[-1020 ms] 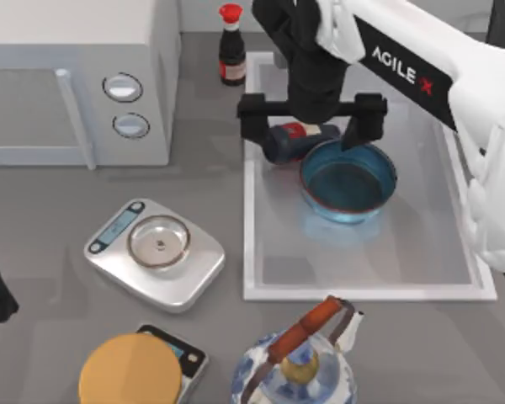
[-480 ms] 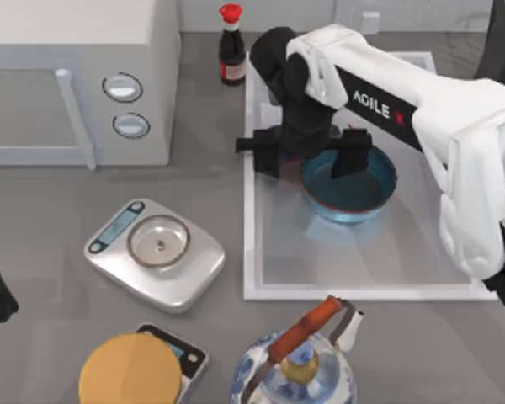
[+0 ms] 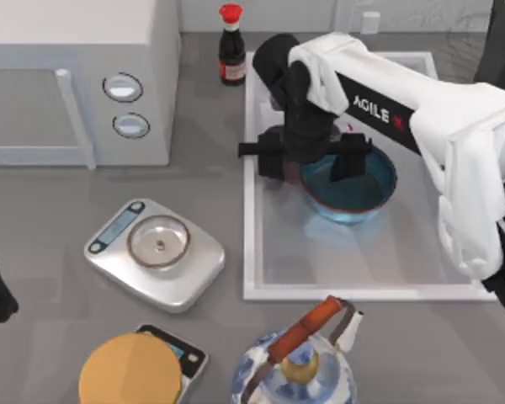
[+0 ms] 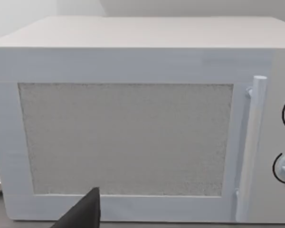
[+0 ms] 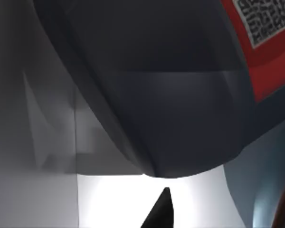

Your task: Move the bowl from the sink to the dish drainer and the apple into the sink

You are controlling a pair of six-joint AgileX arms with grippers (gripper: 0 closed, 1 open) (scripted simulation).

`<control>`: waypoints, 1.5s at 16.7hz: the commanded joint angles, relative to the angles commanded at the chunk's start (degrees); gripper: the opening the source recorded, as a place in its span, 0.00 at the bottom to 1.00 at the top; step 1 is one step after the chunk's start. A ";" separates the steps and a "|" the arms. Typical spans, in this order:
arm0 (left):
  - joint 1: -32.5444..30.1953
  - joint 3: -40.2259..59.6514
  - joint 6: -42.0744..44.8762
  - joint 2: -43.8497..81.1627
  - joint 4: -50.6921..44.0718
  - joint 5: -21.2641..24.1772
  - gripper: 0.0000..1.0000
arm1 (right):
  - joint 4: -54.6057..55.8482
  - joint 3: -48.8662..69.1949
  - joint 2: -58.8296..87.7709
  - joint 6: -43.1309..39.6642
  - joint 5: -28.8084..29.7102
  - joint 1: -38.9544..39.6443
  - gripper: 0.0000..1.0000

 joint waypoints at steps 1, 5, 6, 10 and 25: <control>0.00 0.00 0.00 0.00 0.00 0.00 1.00 | 0.00 0.00 0.00 0.00 0.00 0.00 0.70; 0.00 0.00 0.00 0.00 0.00 0.00 1.00 | 0.00 0.00 0.00 0.00 0.00 0.00 0.40; 0.00 0.00 0.00 0.00 0.00 0.00 1.00 | 0.00 0.00 0.00 0.00 0.00 0.00 0.32; 0.00 0.00 0.00 0.00 0.00 0.00 1.00 | 0.00 0.00 0.00 0.00 0.00 0.00 0.02; 0.00 0.00 0.00 0.00 0.00 0.00 1.00 | -4.48 -5.52 -9.11 3.84 0.67 4.20 0.00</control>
